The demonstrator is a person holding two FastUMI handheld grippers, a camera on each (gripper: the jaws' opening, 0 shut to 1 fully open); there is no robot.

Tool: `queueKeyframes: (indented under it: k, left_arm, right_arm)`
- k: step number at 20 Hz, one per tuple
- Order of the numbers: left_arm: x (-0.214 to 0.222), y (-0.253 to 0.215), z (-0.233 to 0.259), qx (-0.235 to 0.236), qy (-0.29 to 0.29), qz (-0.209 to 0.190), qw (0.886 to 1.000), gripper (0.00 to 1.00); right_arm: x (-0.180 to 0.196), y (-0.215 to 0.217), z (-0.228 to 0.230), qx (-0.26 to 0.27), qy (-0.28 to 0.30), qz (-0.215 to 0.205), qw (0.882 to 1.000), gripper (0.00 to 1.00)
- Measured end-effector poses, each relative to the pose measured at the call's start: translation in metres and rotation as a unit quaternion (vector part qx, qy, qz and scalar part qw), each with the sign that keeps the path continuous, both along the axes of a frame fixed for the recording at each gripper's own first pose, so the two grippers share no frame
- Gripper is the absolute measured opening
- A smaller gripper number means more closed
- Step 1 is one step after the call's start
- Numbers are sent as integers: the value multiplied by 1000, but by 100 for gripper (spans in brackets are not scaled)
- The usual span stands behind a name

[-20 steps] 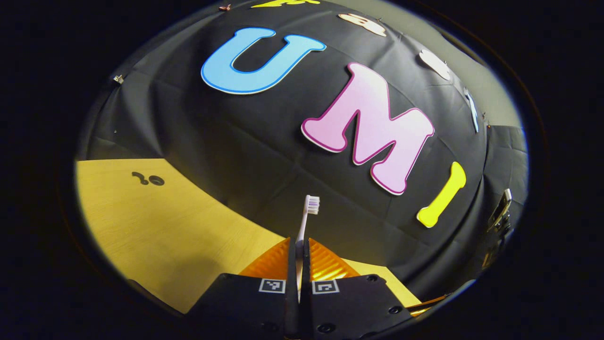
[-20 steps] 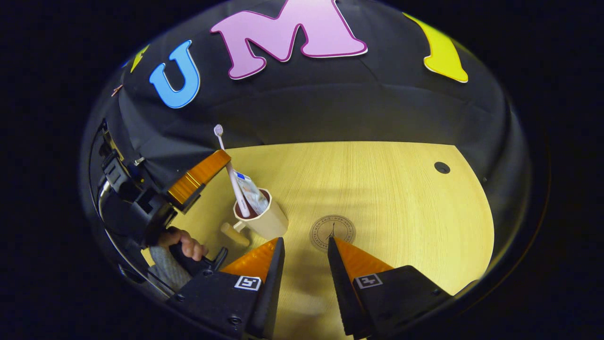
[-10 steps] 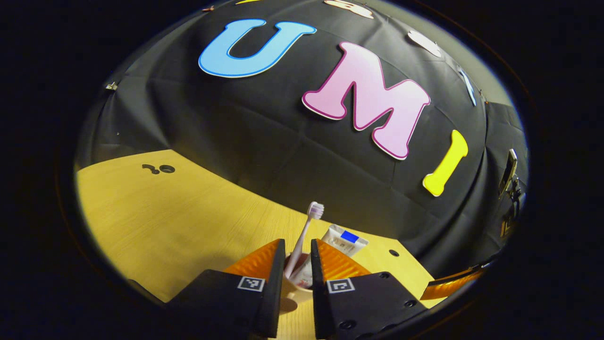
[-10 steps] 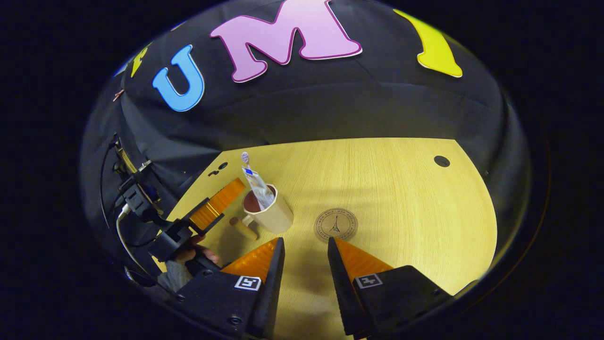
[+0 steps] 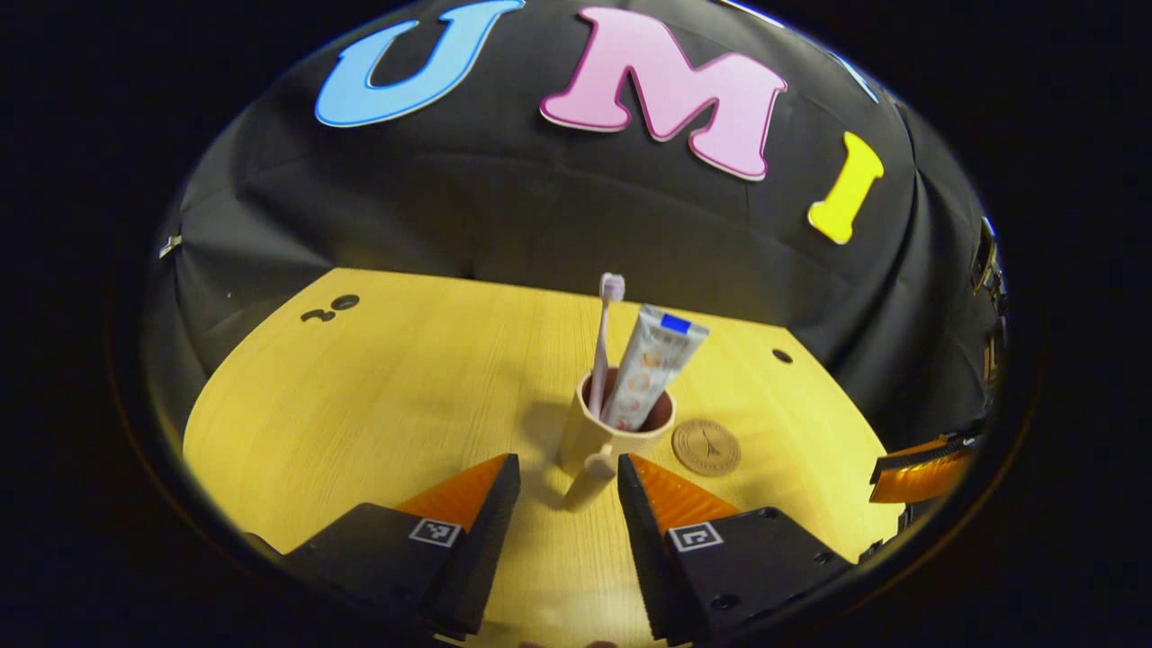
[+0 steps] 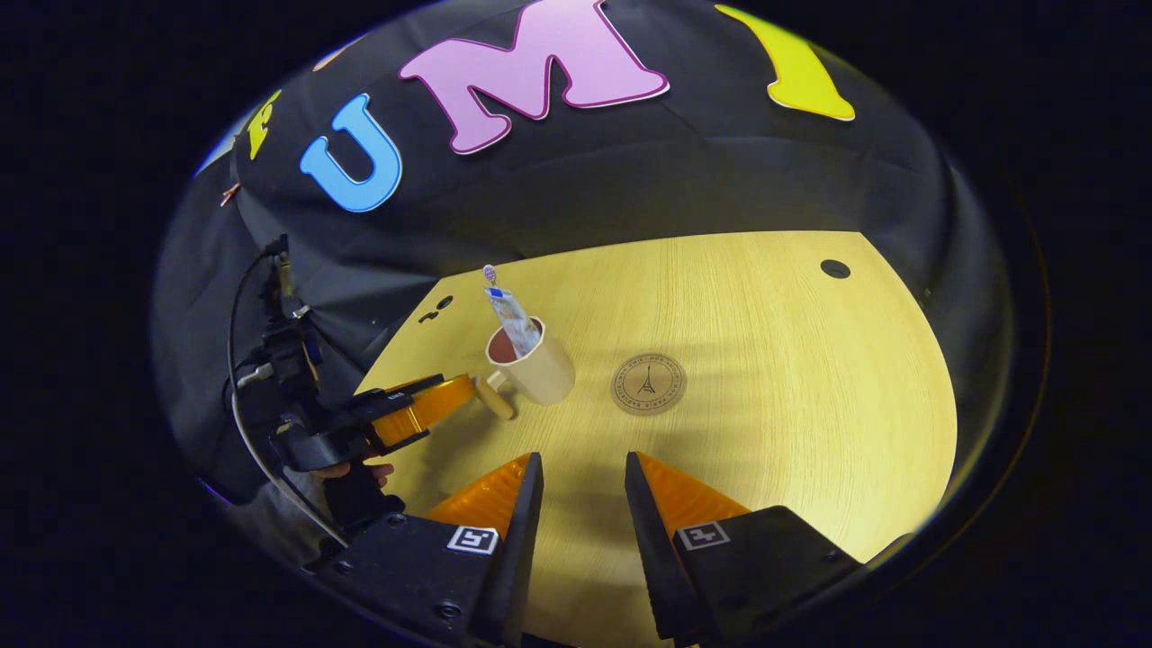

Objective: Put the toothbrush and toothpaste on the desktop into the cup, then pick up the cup and place it on the coaster on the desktop.

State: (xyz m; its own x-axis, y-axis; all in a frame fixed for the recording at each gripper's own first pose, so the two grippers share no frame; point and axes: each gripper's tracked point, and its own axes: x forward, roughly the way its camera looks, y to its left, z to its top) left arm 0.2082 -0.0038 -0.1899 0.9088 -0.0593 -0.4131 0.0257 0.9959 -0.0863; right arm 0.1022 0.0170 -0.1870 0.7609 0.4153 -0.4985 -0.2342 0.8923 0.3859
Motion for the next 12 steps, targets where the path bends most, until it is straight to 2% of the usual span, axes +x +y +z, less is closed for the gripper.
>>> queueKeyframes:
  k: [2, 6, 9, 12]
  left_arm:
    - [-5, -4, -11, 9, 45, -20, 999, 74]
    - [-1, -8, -32, 39, 126, -56, 990, 77]
    - [13, -6, -38, 80, 155, -76, 982, 80]
    - [26, -13, -43, 74, 190, -94, 975, 80]
  right_arm:
    - [-7, -2, 5, 9, 1, 3, 1000, 57]
    - [-18, -14, 8, 10, -2, 10, 1000, 57]
    - [-24, -23, 0, 15, 4, 6, 1000, 57]
    - [-33, -33, -10, 20, 16, -2, 1000, 57]
